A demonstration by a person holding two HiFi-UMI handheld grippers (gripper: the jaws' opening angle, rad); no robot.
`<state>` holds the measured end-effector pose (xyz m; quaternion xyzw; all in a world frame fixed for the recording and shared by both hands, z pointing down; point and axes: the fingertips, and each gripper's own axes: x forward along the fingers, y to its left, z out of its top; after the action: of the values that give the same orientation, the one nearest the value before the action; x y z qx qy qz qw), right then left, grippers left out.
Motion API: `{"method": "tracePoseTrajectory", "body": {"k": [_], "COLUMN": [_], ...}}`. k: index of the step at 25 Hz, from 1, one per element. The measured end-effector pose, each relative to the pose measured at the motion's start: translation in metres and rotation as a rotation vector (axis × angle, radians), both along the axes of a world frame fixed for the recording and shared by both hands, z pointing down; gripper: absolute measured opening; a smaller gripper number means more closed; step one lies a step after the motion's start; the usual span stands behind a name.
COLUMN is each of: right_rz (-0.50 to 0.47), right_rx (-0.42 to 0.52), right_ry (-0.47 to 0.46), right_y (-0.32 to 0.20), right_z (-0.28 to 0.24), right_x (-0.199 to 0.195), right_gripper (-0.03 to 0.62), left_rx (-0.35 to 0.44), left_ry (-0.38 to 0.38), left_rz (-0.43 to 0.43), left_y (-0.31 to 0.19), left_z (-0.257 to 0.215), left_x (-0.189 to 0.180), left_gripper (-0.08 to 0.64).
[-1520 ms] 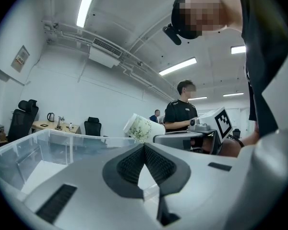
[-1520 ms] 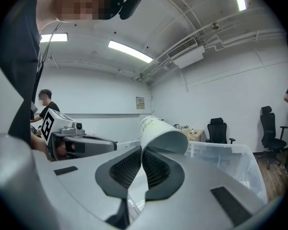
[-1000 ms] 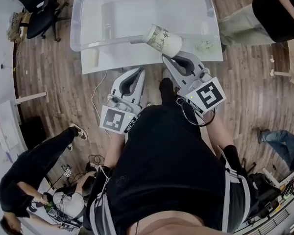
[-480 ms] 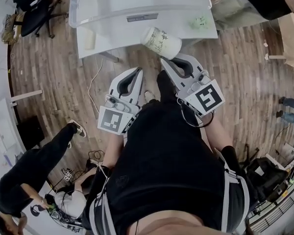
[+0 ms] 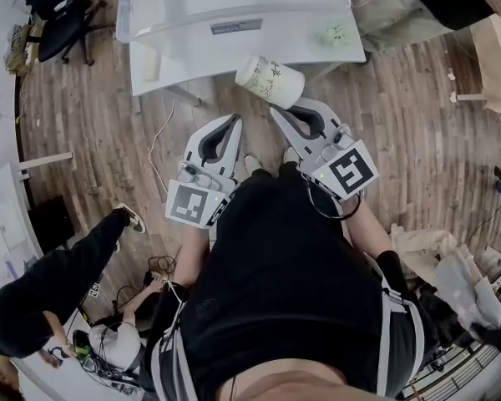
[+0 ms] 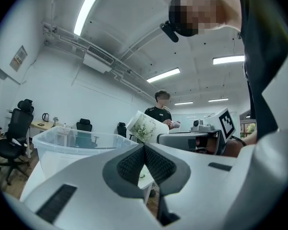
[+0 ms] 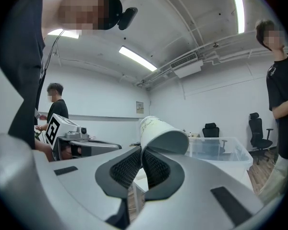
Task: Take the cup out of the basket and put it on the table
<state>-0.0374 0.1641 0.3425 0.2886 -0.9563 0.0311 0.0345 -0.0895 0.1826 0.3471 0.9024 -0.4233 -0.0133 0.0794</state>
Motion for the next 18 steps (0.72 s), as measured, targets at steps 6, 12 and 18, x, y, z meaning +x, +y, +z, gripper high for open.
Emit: {"method": "tracePoseTrajectory", "body": {"k": [6, 12, 18], "right_rz": [-0.02, -0.031, -0.046], "right_rx": [0.006, 0.016, 0.046], "right_ry": [-0.007, -0.041, -0.04], "right_y": [0.007, 0.015, 0.027], "right_z": [-0.003, -0.007, -0.007], "right_x": [0.023, 0.046, 0.062], "right_gripper": [0.025, 0.025, 0.023], "left_rx": [0.004, 0.007, -0.004], "left_ry": [0.007, 0.0, -0.007], "left_rz": [-0.015, -0.023, -0.044], "left_y": [0.0, 0.005, 0.015], "left_z": [-0.007, -0.007, -0.006], "left_x": [0.026, 0.055, 0.066], "left_gripper": [0.018, 0.018, 0.018]}}
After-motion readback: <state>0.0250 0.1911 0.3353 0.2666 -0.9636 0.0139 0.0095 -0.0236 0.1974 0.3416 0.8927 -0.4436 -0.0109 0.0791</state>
